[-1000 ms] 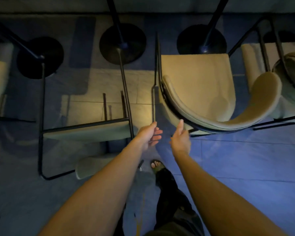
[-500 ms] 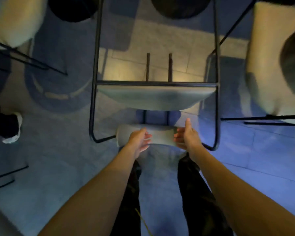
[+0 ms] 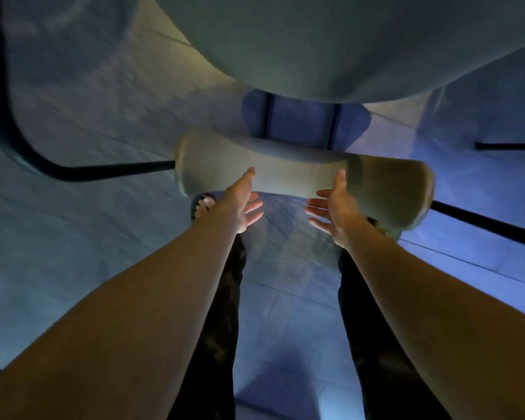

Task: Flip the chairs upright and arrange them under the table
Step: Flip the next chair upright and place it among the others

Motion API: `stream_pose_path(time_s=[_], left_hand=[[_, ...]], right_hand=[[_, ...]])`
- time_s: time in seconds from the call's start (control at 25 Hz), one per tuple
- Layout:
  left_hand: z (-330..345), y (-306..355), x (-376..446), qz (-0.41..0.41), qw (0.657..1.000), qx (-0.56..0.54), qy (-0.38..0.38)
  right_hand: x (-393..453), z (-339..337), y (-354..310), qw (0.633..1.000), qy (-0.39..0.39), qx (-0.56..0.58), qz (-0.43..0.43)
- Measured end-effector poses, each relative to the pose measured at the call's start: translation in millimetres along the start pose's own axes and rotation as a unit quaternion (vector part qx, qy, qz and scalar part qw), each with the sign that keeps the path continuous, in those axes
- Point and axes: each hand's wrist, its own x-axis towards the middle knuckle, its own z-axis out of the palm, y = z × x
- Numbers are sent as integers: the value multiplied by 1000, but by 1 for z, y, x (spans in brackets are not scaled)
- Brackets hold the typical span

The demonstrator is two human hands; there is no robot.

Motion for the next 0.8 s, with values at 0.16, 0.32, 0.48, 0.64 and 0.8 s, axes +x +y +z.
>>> stream_pose_path(time_s=[0.16, 0.32, 0.48, 0.64, 0.8], left_hand=[[8, -16, 60, -20, 999, -35, 22], [17, -32, 109, -38, 994, -98, 26], [18, -34, 139, -40, 988, -148, 18], [22, -33, 164, -19, 985, -170, -1], [25, -36, 182, 16, 981, -193, -17]], right_hand=[[57, 10, 28, 1000, -7, -2, 15], [102, 16, 50, 997, -17, 71, 32], [127, 25, 58, 992, -21, 121, 43], [153, 35, 54, 971, -30, 229, 65], [173, 42, 57, 942, -25, 326, 73]])
